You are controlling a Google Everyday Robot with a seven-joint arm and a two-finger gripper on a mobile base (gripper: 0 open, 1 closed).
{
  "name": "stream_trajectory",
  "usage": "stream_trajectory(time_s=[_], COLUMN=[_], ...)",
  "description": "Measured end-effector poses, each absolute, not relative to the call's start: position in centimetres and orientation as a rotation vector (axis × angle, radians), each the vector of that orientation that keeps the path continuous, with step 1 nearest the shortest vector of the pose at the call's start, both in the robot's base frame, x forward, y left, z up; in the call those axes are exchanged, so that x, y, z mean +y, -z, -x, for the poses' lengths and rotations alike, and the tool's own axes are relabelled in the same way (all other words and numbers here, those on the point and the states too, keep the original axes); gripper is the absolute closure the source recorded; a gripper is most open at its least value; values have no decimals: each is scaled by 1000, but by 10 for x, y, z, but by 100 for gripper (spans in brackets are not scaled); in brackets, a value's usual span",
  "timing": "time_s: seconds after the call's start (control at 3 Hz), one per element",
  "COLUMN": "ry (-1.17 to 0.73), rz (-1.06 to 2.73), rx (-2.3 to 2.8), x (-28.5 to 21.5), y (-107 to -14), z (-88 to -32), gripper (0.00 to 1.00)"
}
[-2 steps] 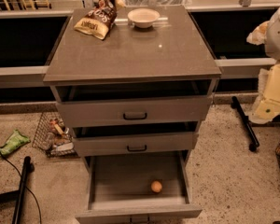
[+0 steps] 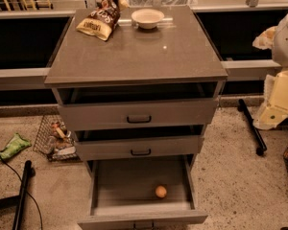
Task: Pick orange from bottom drawer and place on counter
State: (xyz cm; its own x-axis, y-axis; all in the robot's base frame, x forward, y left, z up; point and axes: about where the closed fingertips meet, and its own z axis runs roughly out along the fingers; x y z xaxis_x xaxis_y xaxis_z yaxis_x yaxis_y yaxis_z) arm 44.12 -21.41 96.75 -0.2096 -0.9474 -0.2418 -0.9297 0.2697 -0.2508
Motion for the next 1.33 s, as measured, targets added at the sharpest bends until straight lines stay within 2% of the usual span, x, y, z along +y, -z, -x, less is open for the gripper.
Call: stream_trajectory(time_s=[1.0, 1.33], ry=[-337, -337], rz=[1566, 1567], rx=[2035, 2035], x=[-173, -173], y=[-827, -826], z=[-463, -463], gripper=[0, 0])
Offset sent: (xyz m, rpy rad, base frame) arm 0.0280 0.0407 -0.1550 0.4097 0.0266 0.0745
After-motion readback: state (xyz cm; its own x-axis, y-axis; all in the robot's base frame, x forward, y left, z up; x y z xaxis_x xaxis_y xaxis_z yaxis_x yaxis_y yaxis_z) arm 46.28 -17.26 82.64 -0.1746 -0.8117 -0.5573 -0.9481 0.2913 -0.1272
